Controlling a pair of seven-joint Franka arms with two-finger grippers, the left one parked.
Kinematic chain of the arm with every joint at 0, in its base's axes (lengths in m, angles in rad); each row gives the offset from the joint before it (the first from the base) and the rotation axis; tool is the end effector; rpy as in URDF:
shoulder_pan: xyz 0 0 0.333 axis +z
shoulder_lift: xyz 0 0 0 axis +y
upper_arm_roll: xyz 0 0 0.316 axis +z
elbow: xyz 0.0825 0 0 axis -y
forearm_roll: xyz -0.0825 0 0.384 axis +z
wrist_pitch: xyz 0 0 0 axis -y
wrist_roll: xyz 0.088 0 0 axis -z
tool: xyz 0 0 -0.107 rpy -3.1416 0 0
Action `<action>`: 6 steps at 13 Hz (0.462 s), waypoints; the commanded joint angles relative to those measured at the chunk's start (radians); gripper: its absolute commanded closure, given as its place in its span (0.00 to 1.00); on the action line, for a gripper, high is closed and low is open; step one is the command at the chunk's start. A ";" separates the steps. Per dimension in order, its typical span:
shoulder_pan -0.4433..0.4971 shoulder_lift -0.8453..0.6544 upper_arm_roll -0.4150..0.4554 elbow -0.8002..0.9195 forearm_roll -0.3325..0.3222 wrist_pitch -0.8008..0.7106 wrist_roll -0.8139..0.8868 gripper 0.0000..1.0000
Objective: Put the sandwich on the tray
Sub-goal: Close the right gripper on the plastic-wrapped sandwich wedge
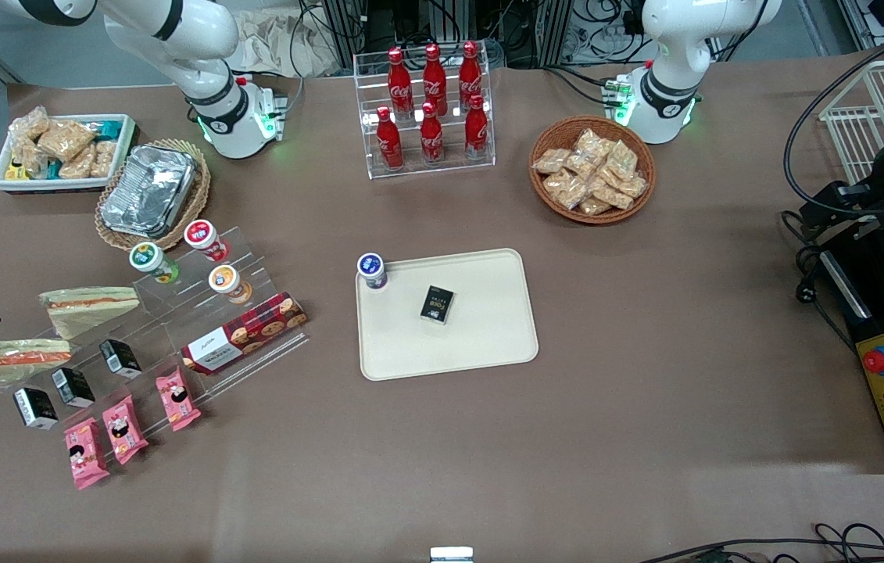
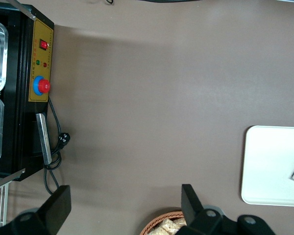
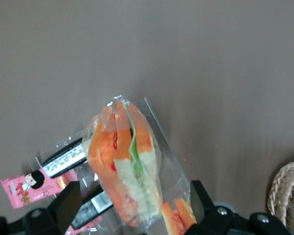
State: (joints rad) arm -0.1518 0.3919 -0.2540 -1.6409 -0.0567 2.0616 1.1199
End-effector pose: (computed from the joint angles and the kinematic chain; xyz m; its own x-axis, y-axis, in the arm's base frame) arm 0.6196 -0.2491 0.3995 0.0925 -0.9847 0.1480 -0.9956 -0.0889 0.0308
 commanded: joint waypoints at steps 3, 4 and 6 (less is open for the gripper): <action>-0.029 0.056 0.009 -0.034 -0.008 0.142 0.018 0.01; -0.032 0.062 0.009 -0.043 0.006 0.155 0.008 0.02; -0.035 0.068 0.010 -0.066 0.012 0.190 0.003 0.07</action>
State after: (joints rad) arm -0.1760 0.4613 -0.2537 -1.6828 -0.0546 2.2122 1.1230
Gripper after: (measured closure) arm 0.026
